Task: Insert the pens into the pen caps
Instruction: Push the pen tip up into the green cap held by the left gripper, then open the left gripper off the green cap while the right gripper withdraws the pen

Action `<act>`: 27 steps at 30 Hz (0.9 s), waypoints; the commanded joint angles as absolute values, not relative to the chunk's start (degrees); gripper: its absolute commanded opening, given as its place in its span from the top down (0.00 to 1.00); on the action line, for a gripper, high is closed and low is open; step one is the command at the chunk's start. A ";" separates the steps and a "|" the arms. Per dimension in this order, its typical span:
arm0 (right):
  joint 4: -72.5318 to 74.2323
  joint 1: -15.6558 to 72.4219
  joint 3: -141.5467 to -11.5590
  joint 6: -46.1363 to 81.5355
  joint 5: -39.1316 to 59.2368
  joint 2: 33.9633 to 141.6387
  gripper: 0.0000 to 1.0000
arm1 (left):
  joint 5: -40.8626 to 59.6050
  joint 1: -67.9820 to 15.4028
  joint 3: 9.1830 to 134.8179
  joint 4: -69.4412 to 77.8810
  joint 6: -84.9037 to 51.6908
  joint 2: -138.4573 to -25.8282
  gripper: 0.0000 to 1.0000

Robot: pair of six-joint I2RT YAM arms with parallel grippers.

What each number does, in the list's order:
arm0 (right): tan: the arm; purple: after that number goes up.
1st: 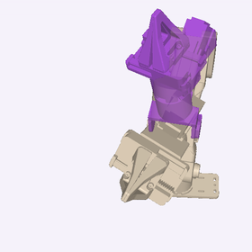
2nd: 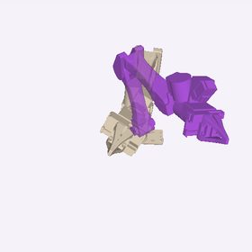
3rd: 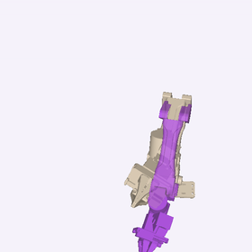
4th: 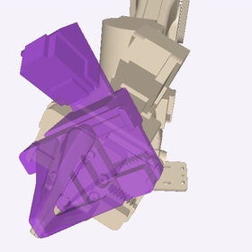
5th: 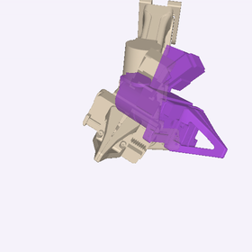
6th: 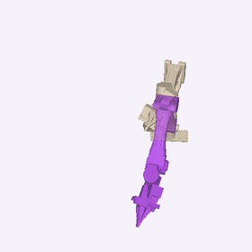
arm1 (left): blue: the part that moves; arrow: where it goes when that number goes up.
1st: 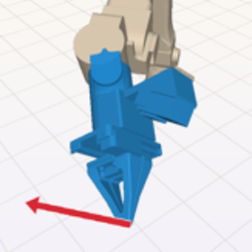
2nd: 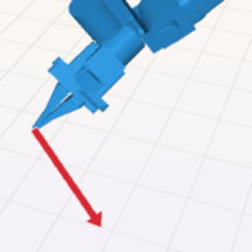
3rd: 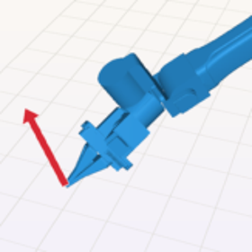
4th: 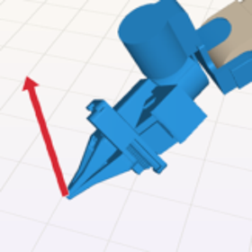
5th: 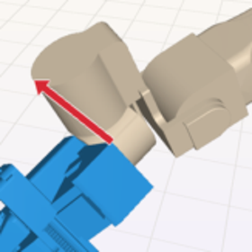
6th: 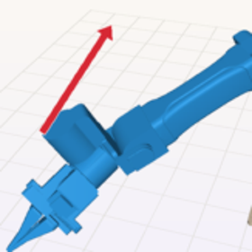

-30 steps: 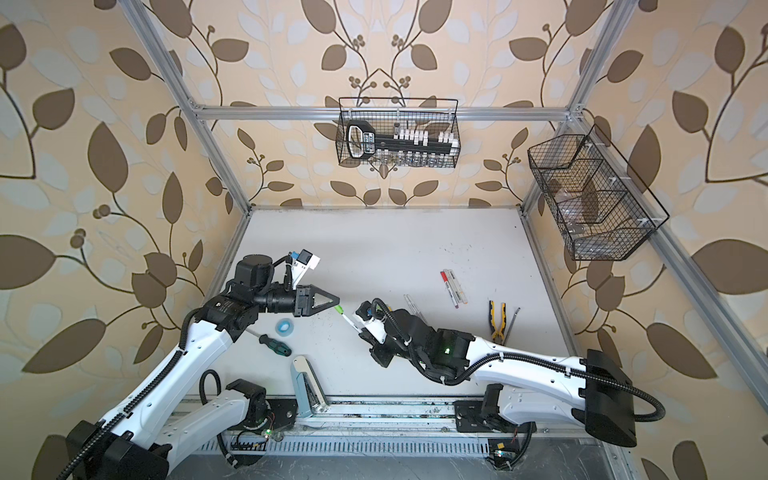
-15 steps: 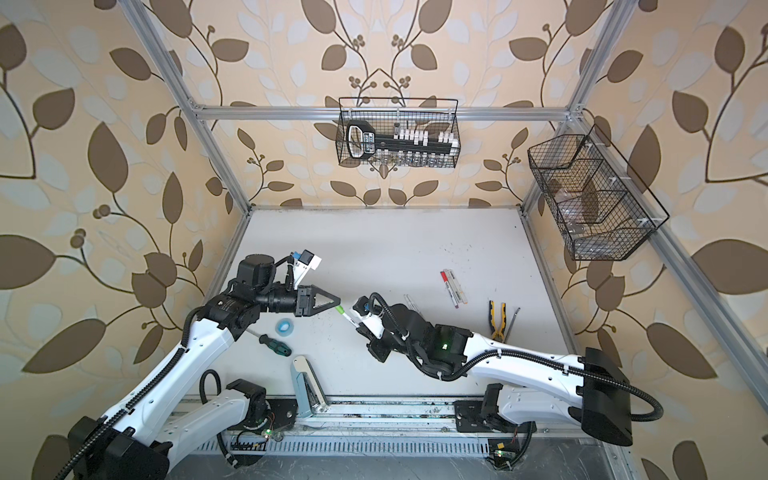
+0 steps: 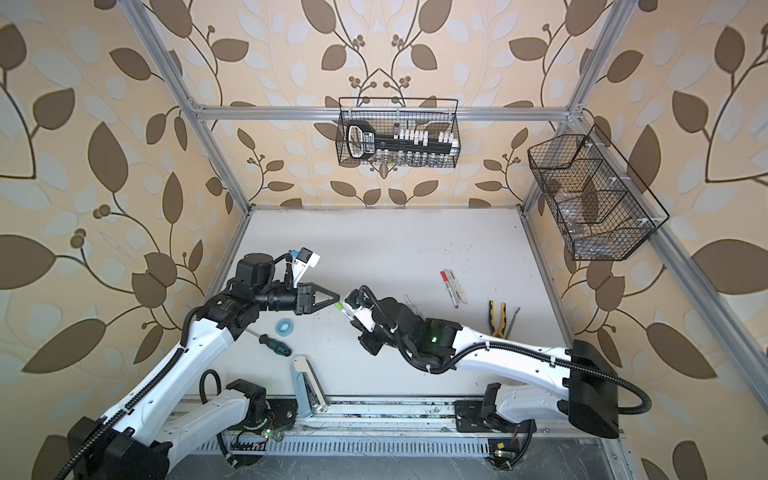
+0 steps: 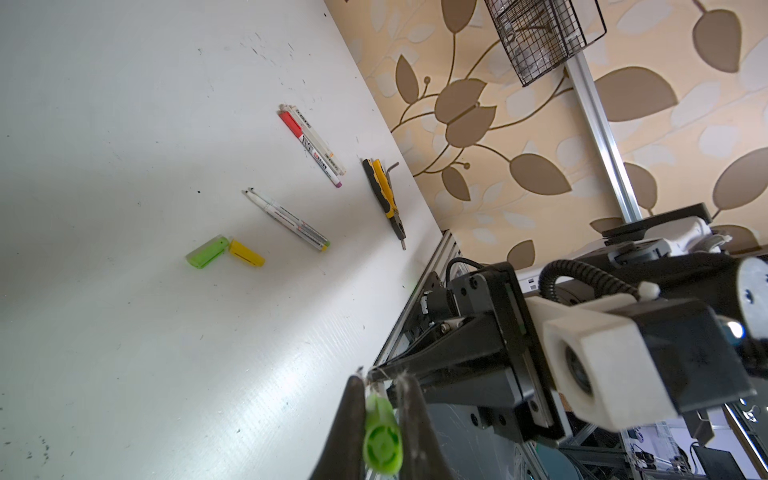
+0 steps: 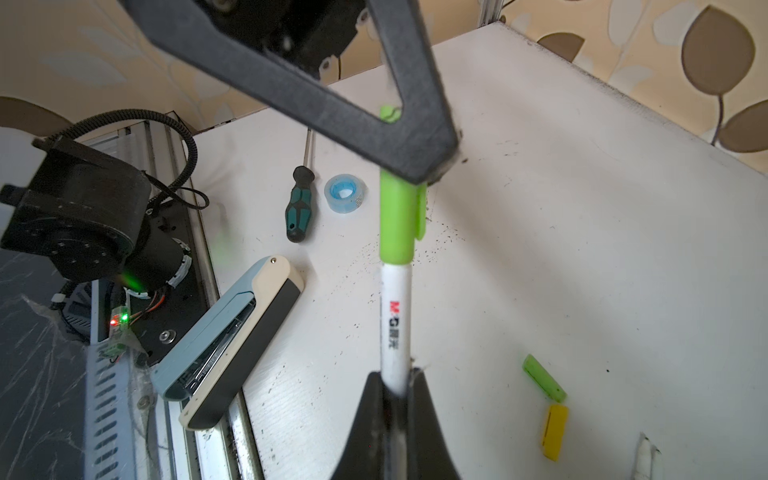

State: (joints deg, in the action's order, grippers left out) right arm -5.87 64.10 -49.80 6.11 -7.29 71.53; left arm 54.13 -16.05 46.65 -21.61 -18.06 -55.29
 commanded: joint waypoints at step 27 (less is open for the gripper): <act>0.35 63.77 -55.73 8.72 -5.45 79.05 0.89 | 57.04 -16.96 48.43 -22.32 -16.98 -54.32 1.00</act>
State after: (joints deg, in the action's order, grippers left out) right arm -0.64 64.03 -53.93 7.60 -5.85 78.48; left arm 55.02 -16.58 46.85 -23.99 -17.91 -55.51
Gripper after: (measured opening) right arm 0.132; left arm 0.115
